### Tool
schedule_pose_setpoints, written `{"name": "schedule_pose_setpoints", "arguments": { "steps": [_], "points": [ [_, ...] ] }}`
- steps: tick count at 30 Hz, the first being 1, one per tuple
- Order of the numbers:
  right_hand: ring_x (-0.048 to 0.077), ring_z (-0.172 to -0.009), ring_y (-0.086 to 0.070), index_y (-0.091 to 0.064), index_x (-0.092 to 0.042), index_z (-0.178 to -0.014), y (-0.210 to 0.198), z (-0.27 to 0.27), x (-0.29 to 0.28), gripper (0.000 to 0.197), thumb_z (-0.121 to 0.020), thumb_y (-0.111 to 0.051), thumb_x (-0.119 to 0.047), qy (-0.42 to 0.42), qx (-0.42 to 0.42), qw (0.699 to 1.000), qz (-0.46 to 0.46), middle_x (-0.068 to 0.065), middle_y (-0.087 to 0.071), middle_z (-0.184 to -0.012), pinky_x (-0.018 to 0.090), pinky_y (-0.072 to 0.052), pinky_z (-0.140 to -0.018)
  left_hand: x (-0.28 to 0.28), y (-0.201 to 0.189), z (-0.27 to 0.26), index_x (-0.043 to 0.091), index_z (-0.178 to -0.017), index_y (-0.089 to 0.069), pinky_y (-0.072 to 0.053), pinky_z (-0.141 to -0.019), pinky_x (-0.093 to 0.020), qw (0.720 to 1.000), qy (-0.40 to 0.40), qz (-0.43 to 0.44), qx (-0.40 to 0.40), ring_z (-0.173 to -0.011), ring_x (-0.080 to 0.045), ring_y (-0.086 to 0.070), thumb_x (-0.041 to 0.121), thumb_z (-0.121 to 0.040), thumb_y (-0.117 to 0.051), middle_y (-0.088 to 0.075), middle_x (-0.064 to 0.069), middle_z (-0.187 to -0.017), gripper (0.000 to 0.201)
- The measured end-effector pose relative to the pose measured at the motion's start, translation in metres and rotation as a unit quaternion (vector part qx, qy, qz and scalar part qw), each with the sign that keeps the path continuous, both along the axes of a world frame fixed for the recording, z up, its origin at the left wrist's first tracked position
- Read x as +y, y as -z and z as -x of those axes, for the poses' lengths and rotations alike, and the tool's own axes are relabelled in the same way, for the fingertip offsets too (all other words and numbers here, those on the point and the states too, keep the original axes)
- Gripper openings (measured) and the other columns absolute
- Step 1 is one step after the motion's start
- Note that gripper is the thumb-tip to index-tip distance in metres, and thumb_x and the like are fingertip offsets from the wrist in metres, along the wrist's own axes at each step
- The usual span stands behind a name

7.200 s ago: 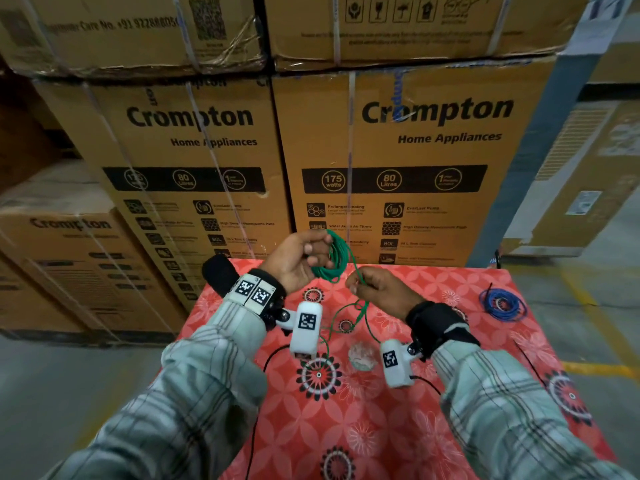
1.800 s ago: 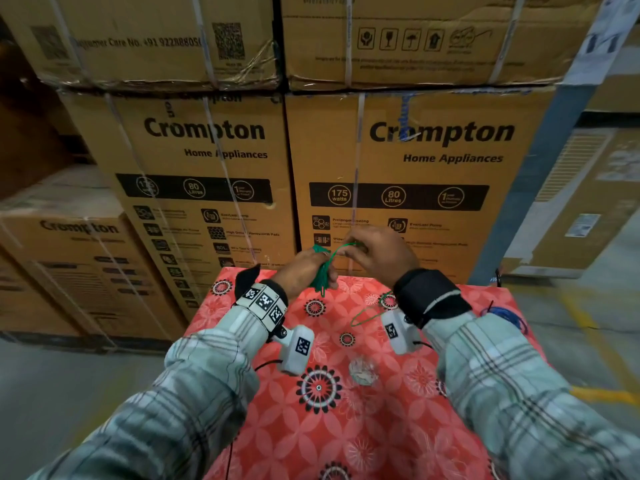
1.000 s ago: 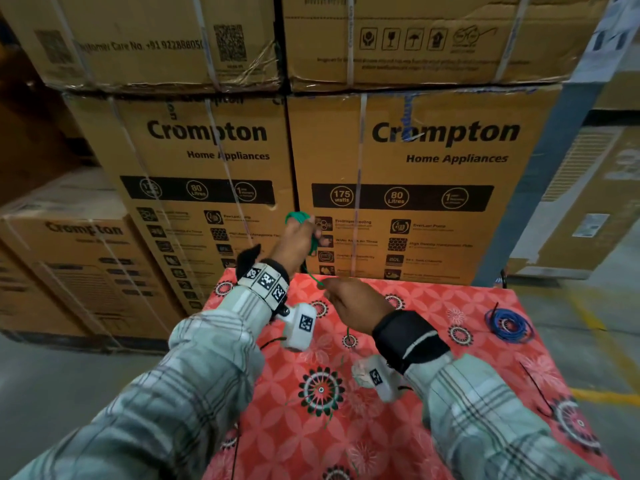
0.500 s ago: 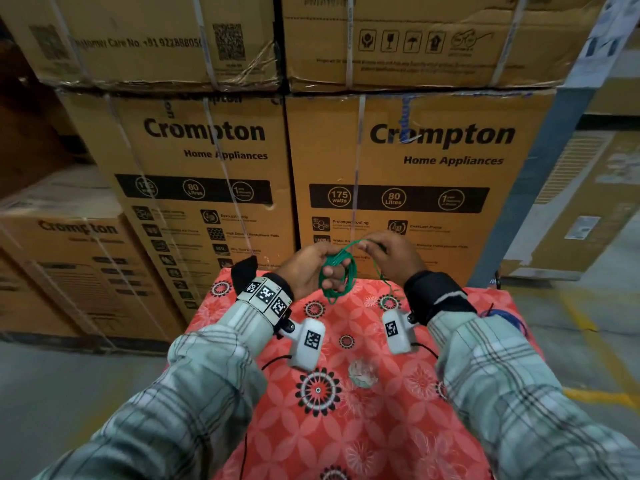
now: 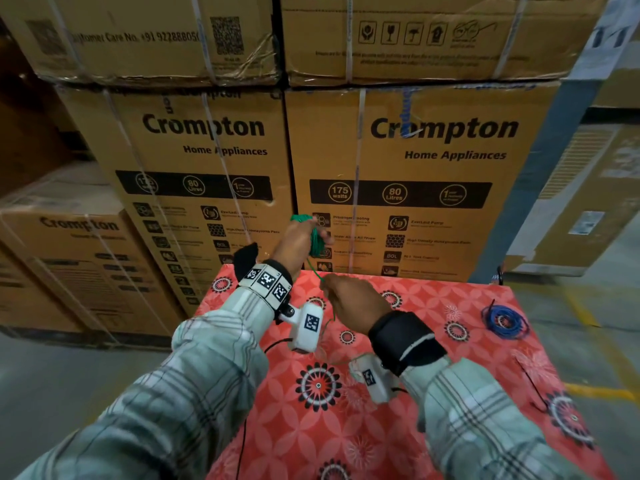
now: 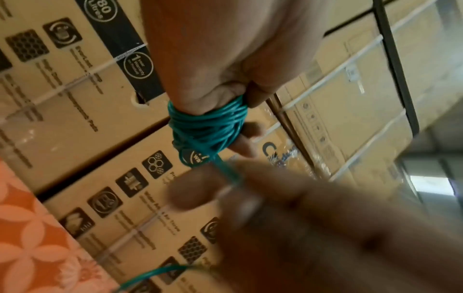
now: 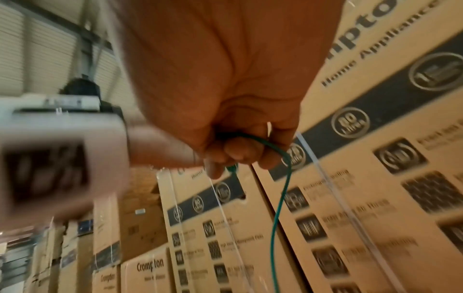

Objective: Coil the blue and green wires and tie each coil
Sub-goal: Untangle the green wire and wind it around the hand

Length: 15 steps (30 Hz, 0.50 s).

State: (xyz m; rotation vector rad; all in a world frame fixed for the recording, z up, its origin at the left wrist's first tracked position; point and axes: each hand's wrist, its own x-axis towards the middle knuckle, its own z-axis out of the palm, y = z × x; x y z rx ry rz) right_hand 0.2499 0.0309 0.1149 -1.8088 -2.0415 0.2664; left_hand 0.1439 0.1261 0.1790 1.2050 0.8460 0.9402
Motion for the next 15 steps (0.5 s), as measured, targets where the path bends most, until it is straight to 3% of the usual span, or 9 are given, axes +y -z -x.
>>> {"name": "schedule_pose_setpoints", "arguments": {
  "steps": [1,4,6,8,11,13,15],
  "points": [
    [0.028,-0.086,-0.062,-0.059,-0.019,-0.101,-0.011,-0.001,0.0,0.018,-0.093,-0.044,-0.015,-0.013,-0.011,0.999,-0.032,0.005,-0.067,-0.096,0.036,-0.048,-0.073,-0.004,0.004,0.001,0.002,-0.093,-0.054,-0.052,-0.079,-0.03,0.998,0.005,-0.018,0.063,-0.076,-0.021,-0.061,0.015,-0.102,-0.033,-0.064,-0.005,-0.075,0.026],
    [0.019,-0.076,-0.058,-0.063,-0.024,-0.092,-0.045,-0.013,-0.004,0.017,-0.096,-0.047,-0.027,-0.007,-0.053,0.996,-0.077,-0.002,-0.064,-0.086,0.035,-0.05,-0.065,-0.015,0.016,0.007,0.002,-0.098,-0.054,-0.045,-0.055,-0.016,0.964,0.071,-0.108,0.232,-0.07,-0.015,-0.054,0.017,-0.102,-0.035,-0.057,-0.008,-0.083,0.024],
    [0.013,-0.073,-0.053,-0.062,-0.028,-0.08,-0.059,-0.028,-0.005,0.016,-0.092,-0.054,-0.035,0.009,-0.045,0.997,-0.068,-0.009,-0.056,-0.075,0.03,-0.04,-0.062,-0.018,0.02,0.012,0.003,-0.094,-0.059,-0.047,-0.063,-0.022,0.924,0.147,-0.16,0.315,-0.072,-0.019,-0.056,0.019,-0.102,-0.035,-0.058,-0.008,-0.083,0.03],
    [0.01,-0.074,-0.048,-0.06,-0.027,-0.076,-0.063,-0.042,-0.001,0.017,-0.089,-0.061,-0.038,0.014,-0.044,0.996,-0.073,-0.011,-0.052,-0.073,0.028,-0.035,-0.065,-0.019,0.023,0.015,0.005,-0.089,-0.058,-0.049,-0.069,-0.033,0.935,0.215,-0.073,0.271,-0.065,-0.022,-0.063,0.02,-0.103,-0.034,-0.063,-0.007,-0.071,0.031],
    [0.01,-0.076,-0.05,-0.067,-0.019,-0.083,-0.059,-0.064,0.01,0.014,-0.089,-0.062,-0.031,0.017,0.056,0.994,-0.091,-0.007,-0.057,-0.081,0.027,-0.038,-0.067,-0.019,0.023,0.018,0.009,-0.082,-0.051,-0.042,-0.057,-0.03,0.95,0.259,0.044,0.169,-0.041,-0.018,-0.042,0.016,-0.099,-0.029,-0.041,0.001,-0.049,0.028],
    [0.013,-0.082,-0.056,-0.068,-0.014,-0.089,-0.055,-0.077,0.018,0.015,-0.093,-0.058,-0.025,0.047,0.146,0.984,-0.093,-0.002,-0.064,-0.088,0.03,-0.044,-0.07,-0.02,0.018,0.022,0.009,-0.079,-0.051,-0.043,-0.062,-0.032,0.951,0.281,0.085,0.097,-0.038,-0.016,-0.031,0.017,-0.096,-0.028,-0.033,0.004,-0.045,0.03],
    [0.017,-0.086,-0.059,-0.068,-0.014,-0.089,-0.046,-0.085,0.023,0.021,-0.097,-0.053,-0.025,0.078,0.185,0.974,-0.103,0.0,-0.066,-0.091,0.032,-0.047,-0.074,-0.022,0.009,0.024,0.009,-0.076,-0.052,-0.043,-0.066,-0.034,0.943,0.309,0.119,0.029,-0.036,-0.015,-0.028,0.021,-0.092,-0.029,-0.031,0.005,-0.044,0.029]
  ]
}}
